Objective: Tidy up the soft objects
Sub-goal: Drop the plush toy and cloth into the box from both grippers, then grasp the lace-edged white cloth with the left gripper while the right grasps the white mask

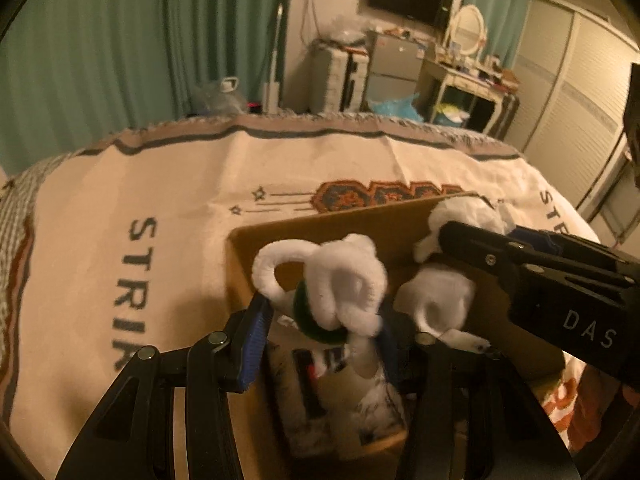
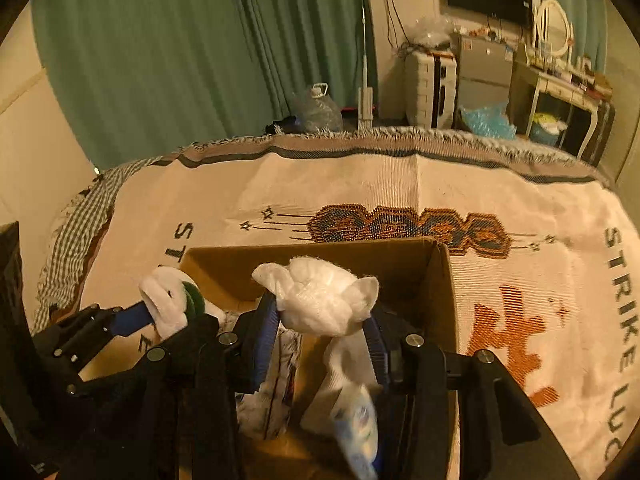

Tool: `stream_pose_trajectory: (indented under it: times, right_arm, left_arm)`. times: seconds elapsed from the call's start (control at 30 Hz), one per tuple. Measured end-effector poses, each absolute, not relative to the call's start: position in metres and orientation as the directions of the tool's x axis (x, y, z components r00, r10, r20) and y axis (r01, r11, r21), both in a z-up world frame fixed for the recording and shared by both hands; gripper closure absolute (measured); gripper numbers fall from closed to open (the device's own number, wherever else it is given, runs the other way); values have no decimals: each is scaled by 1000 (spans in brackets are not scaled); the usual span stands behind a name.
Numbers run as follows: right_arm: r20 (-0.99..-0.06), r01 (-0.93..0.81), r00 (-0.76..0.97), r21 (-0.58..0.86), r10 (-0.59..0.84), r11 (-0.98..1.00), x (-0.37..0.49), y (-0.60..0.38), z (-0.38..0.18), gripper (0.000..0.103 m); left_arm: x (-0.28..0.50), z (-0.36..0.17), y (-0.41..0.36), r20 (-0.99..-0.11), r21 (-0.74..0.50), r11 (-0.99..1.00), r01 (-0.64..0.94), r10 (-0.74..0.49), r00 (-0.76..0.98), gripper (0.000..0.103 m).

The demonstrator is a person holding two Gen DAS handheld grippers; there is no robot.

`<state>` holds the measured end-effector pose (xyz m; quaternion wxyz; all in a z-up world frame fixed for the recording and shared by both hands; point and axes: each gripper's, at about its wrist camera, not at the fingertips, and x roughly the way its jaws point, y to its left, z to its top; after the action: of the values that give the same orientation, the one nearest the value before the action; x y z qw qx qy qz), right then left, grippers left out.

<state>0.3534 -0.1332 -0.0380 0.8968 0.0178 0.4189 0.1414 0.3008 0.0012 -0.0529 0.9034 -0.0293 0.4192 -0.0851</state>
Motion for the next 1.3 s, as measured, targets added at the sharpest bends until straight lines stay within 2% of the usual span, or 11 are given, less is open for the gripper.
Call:
stream_pose_trajectory:
  times: [0.07, 0.1, 0.13, 0.17, 0.33, 0.6, 0.7, 0.8, 0.9, 1.03, 1.3]
  right_arm:
    - [-747, -227, 608, 163, 270, 960, 361, -137, -44, 46]
    - [-745, -213, 615, 157, 257, 964, 362, -140, -44, 42]
    - [-741, -200, 624, 155, 247, 968, 362, -142, -44, 35]
    - [-737, -191, 630, 161, 246, 968, 362, -146, -42, 32]
    - [-726, -161, 651, 154, 222, 975, 347, -160, -19, 31]
    - [-651, -154, 733, 119, 194, 981, 267, -175, 76, 30]
    - [-615, -155, 769, 84, 174, 984, 228, -176, 112, 24]
    - [-576, -160, 799, 71, 171, 985, 186, -180, 143, 19]
    - [-552, -159, 818, 56, 163, 986, 149, -182, 158, 10]
    - [-549, -156, 822, 32, 148, 987, 112, -184, 152, 9]
    - [-663, -151, 728, 89, 172, 985, 99, -189, 58, 9]
  left_arm:
    - [303, -55, -4, -765, -108, 983, 146, -176, 620, 41]
    - [303, -55, -6, -769, -84, 986, 143, -155, 620, 29]
    - [302, -54, -8, -767, -70, 987, 143, -146, 625, 25]
    - [298, -51, -10, -763, -62, 987, 147, -142, 631, 24]
    - [276, -22, -8, -755, -39, 990, 134, -117, 645, 24]
    - [191, 84, 1, -625, -11, 992, 126, -105, 774, 24]
    - [153, 121, 6, -566, -7, 993, 120, -103, 818, 11]
    - [118, 142, 10, -514, 6, 995, 99, -82, 854, 10]
    - [94, 145, 16, -501, 18, 997, 77, -58, 864, 10]
    - [72, 128, 24, -513, 18, 998, 66, -47, 857, 10]
    - [73, 37, 23, -643, -39, 999, 35, -52, 764, 10]
